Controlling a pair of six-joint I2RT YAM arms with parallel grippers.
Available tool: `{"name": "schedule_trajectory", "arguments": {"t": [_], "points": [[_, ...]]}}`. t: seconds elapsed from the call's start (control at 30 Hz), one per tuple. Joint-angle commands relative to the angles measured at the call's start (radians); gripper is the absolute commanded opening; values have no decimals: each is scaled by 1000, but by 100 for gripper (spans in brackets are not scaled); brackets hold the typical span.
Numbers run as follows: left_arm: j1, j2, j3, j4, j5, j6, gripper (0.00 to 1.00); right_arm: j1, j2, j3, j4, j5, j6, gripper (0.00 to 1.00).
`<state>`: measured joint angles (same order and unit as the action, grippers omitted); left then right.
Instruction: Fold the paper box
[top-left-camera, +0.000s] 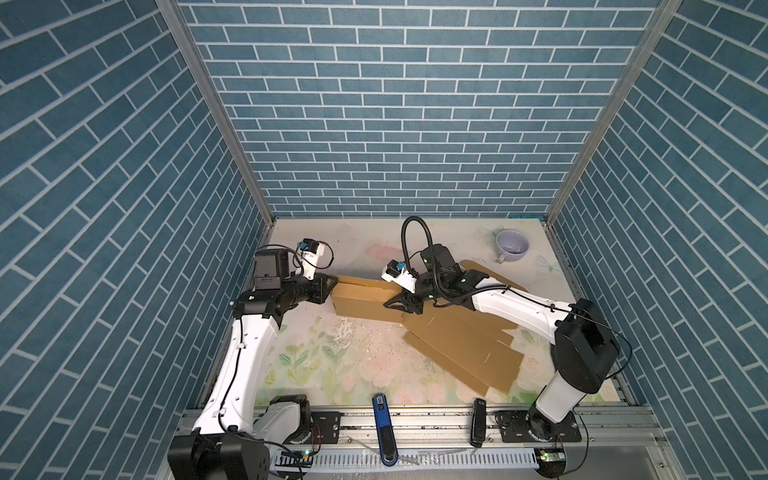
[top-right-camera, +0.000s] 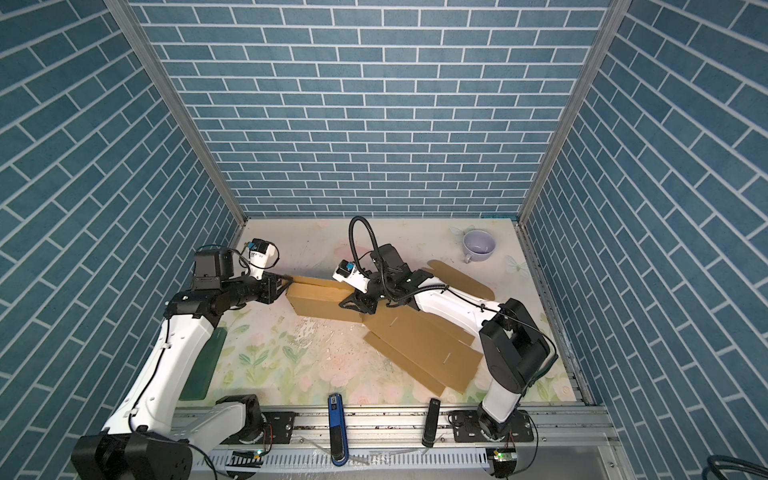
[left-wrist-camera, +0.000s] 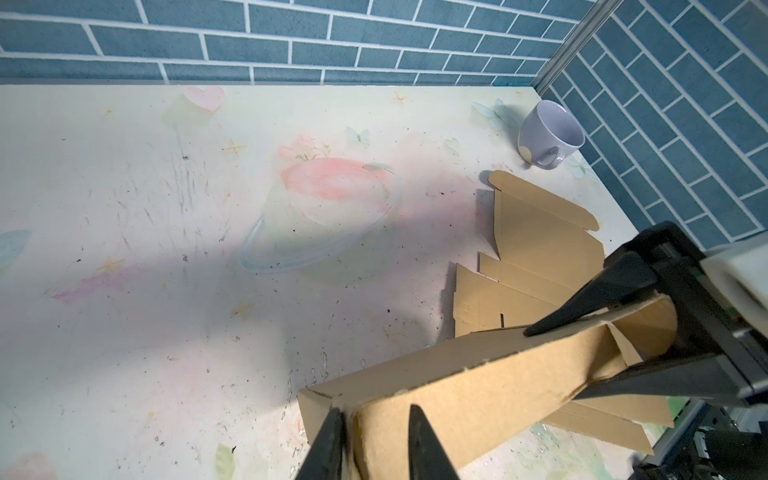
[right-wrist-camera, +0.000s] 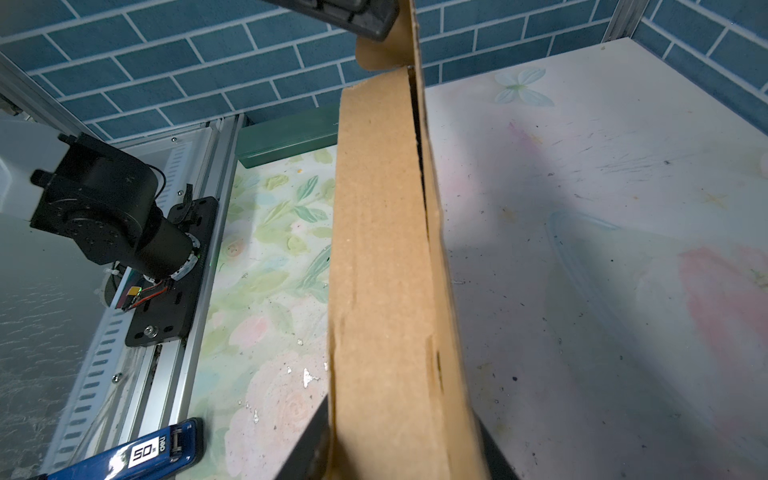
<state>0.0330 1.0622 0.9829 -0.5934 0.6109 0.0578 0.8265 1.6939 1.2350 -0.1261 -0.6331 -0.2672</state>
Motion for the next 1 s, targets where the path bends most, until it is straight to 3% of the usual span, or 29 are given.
{"name": "schedule_trajectory", "arguments": {"t": [0.0,0.33,0.97], "points": [[-16,-7,-18,3,23,-18,26,2,-34,-3,31,-19,-10,15],[-65,-14,-41,23,-42,-41,18,2,-39,-15,41,-16,-6,14],[-158,-85,-105,55,-282,-113,5,-3,-39,-31,73,-36,1,14]]}}
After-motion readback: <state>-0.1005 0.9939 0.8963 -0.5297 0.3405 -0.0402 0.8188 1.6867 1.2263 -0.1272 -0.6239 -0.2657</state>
